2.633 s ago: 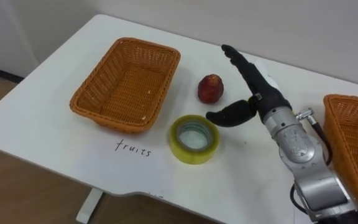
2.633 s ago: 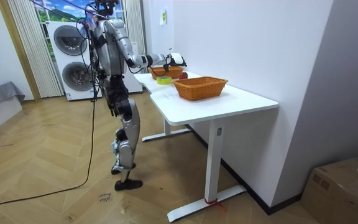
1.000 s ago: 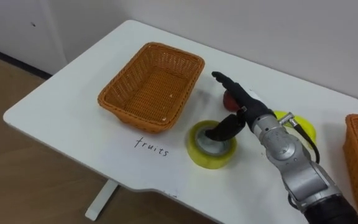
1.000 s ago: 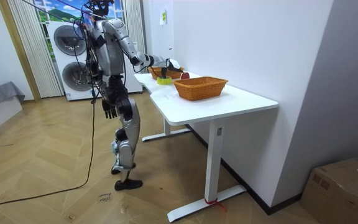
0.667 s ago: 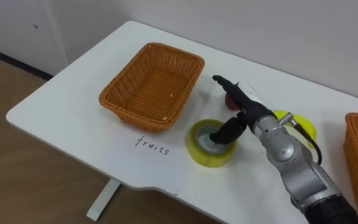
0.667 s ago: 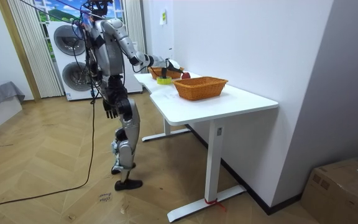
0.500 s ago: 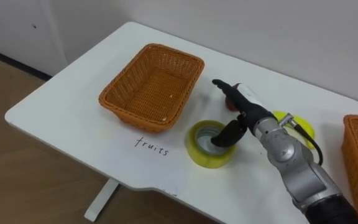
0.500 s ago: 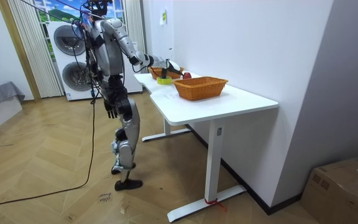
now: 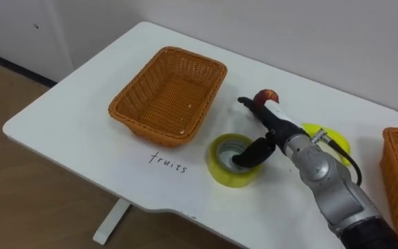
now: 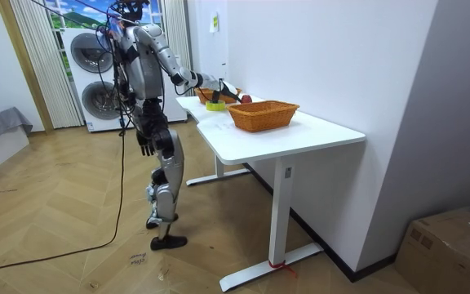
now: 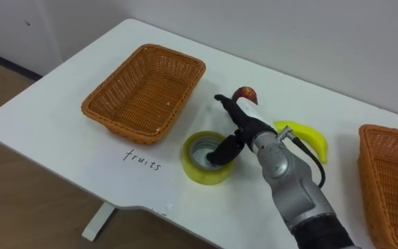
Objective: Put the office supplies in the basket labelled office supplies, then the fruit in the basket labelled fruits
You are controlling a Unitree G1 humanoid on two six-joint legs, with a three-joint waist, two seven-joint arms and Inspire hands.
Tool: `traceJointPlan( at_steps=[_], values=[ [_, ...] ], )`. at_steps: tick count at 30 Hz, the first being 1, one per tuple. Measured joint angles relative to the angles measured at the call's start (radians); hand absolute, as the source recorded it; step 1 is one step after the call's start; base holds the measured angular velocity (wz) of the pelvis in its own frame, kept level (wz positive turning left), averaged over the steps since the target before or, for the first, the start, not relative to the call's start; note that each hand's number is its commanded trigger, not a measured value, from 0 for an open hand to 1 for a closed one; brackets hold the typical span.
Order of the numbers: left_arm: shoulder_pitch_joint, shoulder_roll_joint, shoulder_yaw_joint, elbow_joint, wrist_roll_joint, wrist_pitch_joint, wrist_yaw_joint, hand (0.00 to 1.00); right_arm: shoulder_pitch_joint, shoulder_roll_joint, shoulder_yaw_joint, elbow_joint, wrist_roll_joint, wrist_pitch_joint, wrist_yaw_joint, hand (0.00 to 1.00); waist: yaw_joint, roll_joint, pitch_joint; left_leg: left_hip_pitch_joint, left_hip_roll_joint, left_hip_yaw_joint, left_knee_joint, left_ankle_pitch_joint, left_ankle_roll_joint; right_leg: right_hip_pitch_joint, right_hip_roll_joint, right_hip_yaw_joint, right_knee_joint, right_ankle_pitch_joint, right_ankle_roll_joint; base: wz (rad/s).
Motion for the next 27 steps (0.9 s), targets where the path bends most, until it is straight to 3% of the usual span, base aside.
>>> traceJointPlan(
  at_steps=[3,5,6,7,11,14,19,27],
  values=[
    [0.003,0.0,-0.001,0.001,-0.001,0.0,0.001,0.0,0.0,0.0,0.0,-0.002,-0.003,0.0,0.008,0.02,0.0,0.001,0.0004,0.0,0.0,0.0,0.0,0.0,0.0,-0.001,0.001,0.003,0.0,0.0,0.0,0.0],
    [0.005,-0.001,-0.003,0.001,-0.001,0.0,0.001,0.0,-0.001,0.001,0.0,-0.003,-0.003,0.0,0.013,0.54,0.0,0.001,0.0004,0.0,0.0,0.001,-0.001,0.0,0.0,-0.001,0.001,0.008,0.0,0.0,0.0,0.0],
    [0.008,-0.002,-0.004,0.0,0.0,0.0,0.001,0.0,-0.001,0.002,0.0,-0.003,-0.003,0.0,0.018,0.72,0.0,0.001,0.0004,0.001,0.0,0.001,-0.002,0.0,0.0,-0.001,0.001,0.012,0.0,0.0,0.0,0.0],
    [0.012,-0.001,-0.009,0.0,0.0,0.0,0.001,0.0,-0.001,0.002,0.0,-0.005,-0.003,0.0,0.023,1.0,0.0,0.001,0.0004,0.002,0.0,0.002,-0.003,0.0,0.0,-0.001,0.001,0.013,0.0,0.0,0.0,0.0],
    [0.008,0.0,-0.009,0.0,0.001,0.0,0.002,0.0,-0.002,0.002,0.002,-0.004,0.008,0.0,0.045,1.0,0.0,-0.004,0.0004,0.003,0.0,0.003,-0.008,0.001,-0.001,-0.003,0.001,0.012,0.0,0.0,0.0,0.0],
    [0.001,0.006,-0.011,0.0,0.001,-0.002,0.002,0.0,-0.002,0.005,0.012,-0.002,0.015,-0.001,0.065,1.0,0.004,-0.015,0.0047,0.002,0.001,0.005,-0.012,0.002,-0.001,-0.007,0.002,0.012,-0.001,0.0,0.0,0.0],
    [-0.009,0.025,-0.011,0.004,0.001,-0.007,0.001,0.0,-0.012,0.006,0.011,0.001,0.042,0.001,0.09,1.0,0.007,-0.038,0.0041,0.004,0.001,0.003,-0.012,0.002,-0.001,-0.007,0.001,0.0,-0.001,0.0,0.0,0.01],
    [-0.018,0.034,-0.01,0.01,0.001,-0.007,0.002,0.0,-0.016,0.002,0.014,0.001,0.033,0.01,0.118,1.0,0.027,-0.038,0.0043,0.006,0.002,0.003,-0.016,0.002,-0.001,-0.005,0.002,-0.001,-0.002,0.0,0.0,0.0]
  ],
)
